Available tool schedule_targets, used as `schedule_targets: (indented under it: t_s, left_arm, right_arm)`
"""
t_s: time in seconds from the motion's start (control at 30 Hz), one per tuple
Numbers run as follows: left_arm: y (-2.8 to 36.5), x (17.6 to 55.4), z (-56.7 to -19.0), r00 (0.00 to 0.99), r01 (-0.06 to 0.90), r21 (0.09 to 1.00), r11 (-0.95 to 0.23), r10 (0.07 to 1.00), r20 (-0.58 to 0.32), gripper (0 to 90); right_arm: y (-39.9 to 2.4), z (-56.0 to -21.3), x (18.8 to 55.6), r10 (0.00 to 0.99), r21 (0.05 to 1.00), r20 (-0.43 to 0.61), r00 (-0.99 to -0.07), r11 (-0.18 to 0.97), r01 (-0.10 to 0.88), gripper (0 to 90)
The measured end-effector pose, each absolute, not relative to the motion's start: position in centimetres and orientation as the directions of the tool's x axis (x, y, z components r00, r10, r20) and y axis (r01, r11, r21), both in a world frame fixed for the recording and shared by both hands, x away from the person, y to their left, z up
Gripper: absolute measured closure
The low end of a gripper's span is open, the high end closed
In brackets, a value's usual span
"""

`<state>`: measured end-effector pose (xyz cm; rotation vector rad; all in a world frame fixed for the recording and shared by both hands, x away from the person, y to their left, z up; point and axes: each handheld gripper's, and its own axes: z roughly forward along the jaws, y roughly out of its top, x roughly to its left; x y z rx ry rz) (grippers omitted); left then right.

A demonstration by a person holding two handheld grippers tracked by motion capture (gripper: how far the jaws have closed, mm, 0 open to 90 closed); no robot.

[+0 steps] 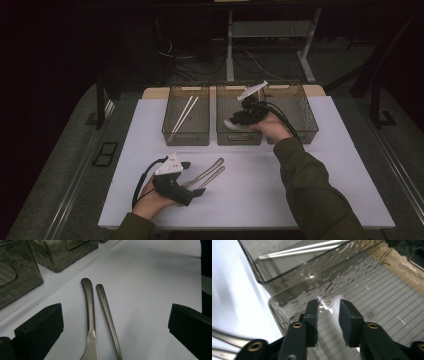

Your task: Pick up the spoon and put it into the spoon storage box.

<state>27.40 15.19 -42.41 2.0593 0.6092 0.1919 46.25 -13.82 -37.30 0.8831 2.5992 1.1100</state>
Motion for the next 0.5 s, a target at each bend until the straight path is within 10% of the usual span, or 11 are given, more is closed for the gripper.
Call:
schedule_targets:
  t_s: [0.5]
  left_arm:
    - [15.2,27.4,-42.4,0.858,0.352,0.839,-0.415,0.501,-0.112,0.0]
  right_arm:
    - [-16.6,-35.1,42.5,0.570,0.787,0.161,-0.805,0.418,0.453,38.0]
